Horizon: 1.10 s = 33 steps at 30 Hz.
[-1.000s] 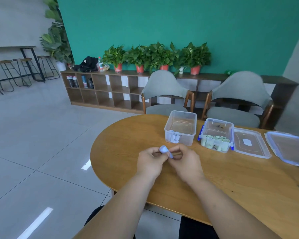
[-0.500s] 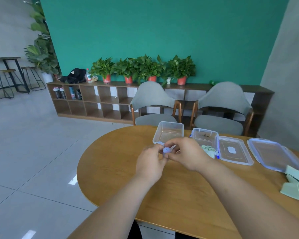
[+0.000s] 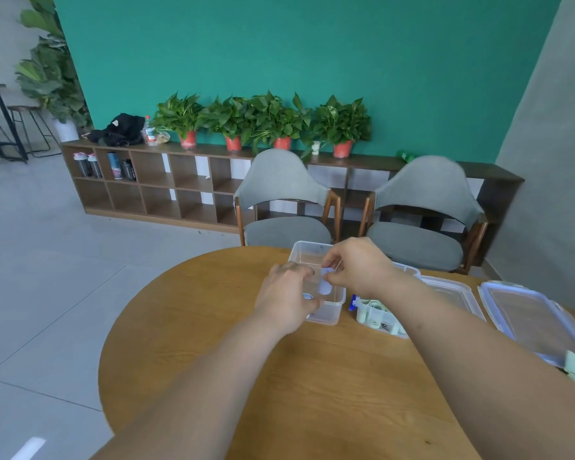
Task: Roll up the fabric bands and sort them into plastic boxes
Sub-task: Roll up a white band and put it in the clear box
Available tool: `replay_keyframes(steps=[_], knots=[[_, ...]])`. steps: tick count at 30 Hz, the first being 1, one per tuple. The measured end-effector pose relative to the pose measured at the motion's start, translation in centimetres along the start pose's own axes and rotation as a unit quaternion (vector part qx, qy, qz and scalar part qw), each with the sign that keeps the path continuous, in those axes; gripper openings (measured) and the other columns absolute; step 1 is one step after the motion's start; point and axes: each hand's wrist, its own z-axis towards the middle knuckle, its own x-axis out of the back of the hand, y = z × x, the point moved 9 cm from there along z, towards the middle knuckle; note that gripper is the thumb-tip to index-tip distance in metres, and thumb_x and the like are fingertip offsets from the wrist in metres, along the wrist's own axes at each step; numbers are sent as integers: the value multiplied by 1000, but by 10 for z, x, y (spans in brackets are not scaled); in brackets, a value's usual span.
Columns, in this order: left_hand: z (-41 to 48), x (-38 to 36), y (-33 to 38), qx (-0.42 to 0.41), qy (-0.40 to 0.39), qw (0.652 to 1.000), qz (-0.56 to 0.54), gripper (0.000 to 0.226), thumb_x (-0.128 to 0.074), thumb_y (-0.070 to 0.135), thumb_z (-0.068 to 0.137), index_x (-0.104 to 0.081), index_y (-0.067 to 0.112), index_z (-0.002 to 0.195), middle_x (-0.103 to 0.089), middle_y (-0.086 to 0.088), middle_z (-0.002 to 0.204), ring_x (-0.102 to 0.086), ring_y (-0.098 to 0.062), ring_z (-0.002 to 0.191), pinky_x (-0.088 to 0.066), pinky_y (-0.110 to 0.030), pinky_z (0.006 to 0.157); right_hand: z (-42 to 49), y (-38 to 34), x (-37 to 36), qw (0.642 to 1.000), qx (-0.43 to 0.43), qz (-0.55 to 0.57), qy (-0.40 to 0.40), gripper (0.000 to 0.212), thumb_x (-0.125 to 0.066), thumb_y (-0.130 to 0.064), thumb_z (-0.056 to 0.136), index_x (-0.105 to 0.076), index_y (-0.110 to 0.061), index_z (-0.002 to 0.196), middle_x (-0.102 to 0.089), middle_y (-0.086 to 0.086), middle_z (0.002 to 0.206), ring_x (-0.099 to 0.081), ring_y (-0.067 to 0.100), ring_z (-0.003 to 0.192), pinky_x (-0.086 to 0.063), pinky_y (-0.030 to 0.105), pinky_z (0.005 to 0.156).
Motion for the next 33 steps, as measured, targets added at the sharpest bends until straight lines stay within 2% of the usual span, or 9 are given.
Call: replay_keyframes(steps=[3,7,12,16,19,26,30,33], knots=[[13,-13,-11,-23,-32,997,66,64,-81,43,84,-59,28,143,-61,10,137,-44,-19,120,-45,-38,104,18,16,-16,999,-4,-28,-23,18,-79,-24,86,-79,-21,104,-75,-7,100,-66,11,91,-52,24,78],[19,-30,-19,-63,-55,988,128,54,-77,48,86,-61,32,136,-62,11,130,-43,-20,118,-42,-37,101,37,32,-48,994,-20,-68,-79,18,-77,-27,87,-78,-26,105,-74,-8,101,-68,14,97,-57,30,86],[22,-44,-24,-94,-69,979,169,47,-70,53,90,-63,34,132,-62,12,125,-43,-19,117,-39,-36,100,50,38,-87,986,-19,-75,-148,19,-79,-23,85,-75,-25,104,-70,-7,98,-66,15,91,-50,25,71],[22,-53,-25,-115,-82,970,197,42,-68,51,92,-68,31,129,-63,14,120,-43,-19,114,-40,-37,99,56,35,-106,973,-18,-104,-207,23,-80,-19,85,-77,-28,105,-72,-5,107,-68,18,97,-60,35,86],[23,-58,-28,-121,-89,964,218,38,-67,50,94,-70,31,127,-62,12,119,-43,-20,115,-40,-38,100,60,36,-113,961,-24,-123,-246,28,-80,-17,87,-78,-29,112,-71,-3,107,-67,21,97,-61,36,88],[24,-61,-27,-120,-89,962,230,34,-67,44,96,-70,29,126,-63,10,120,-45,-20,116,-41,-38,101,67,40,-121,962,-50,-72,-257,21,-86,-22,82,-77,-33,98,-75,-7,99,-69,14,92,-60,32,90],[26,-61,-28,-112,-87,962,235,30,-67,42,96,-71,29,123,-64,10,116,-46,-20,113,-43,-38,99,65,45,-125,955,-65,-41,-287,21,-86,-26,81,-79,-32,99,-79,-11,97,-73,7,90,-60,29,91],[27,-61,-29,-108,-85,962,236,28,-68,39,96,-72,30,122,-65,10,115,-47,-20,112,-43,-38,99,65,47,-125,952,-79,-9,-294,20,-82,-16,85,-79,-31,98,-79,-6,99,-75,10,88,-62,28,88]])
